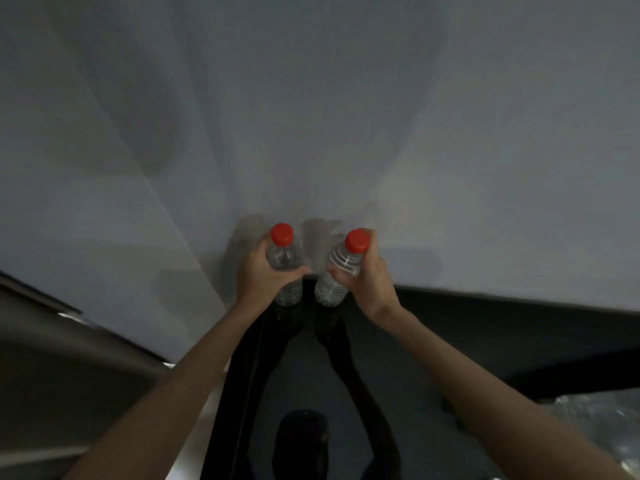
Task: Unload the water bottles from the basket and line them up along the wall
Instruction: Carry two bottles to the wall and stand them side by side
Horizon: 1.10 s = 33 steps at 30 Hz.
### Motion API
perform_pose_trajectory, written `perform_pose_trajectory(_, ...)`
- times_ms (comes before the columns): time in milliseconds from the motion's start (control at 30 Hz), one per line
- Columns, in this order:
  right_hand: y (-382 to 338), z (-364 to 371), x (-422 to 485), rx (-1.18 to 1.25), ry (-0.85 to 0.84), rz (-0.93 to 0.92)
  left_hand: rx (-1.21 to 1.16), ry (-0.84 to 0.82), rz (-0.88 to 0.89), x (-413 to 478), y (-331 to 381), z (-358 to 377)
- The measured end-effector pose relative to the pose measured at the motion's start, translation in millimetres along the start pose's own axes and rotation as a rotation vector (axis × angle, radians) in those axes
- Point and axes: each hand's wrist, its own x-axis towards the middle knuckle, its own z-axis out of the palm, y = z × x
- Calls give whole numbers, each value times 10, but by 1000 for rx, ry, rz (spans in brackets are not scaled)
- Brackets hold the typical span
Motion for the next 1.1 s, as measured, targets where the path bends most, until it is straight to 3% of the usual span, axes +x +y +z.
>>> perform_pose_trajectory(367,60,391,206,-5,105,-58,8,76,87,248,-200,123)
perform_pose_trajectory(600,49,433,183,-79,47,-112,-12,131,187,118,-261,144)
perform_pose_trajectory(900,87,417,169,-154,3,-116,-32,169,151,-46,-439,176)
perform_pose_trajectory(1100,76,597,167,-171,124,-59,-70,99,103,67,-537,91)
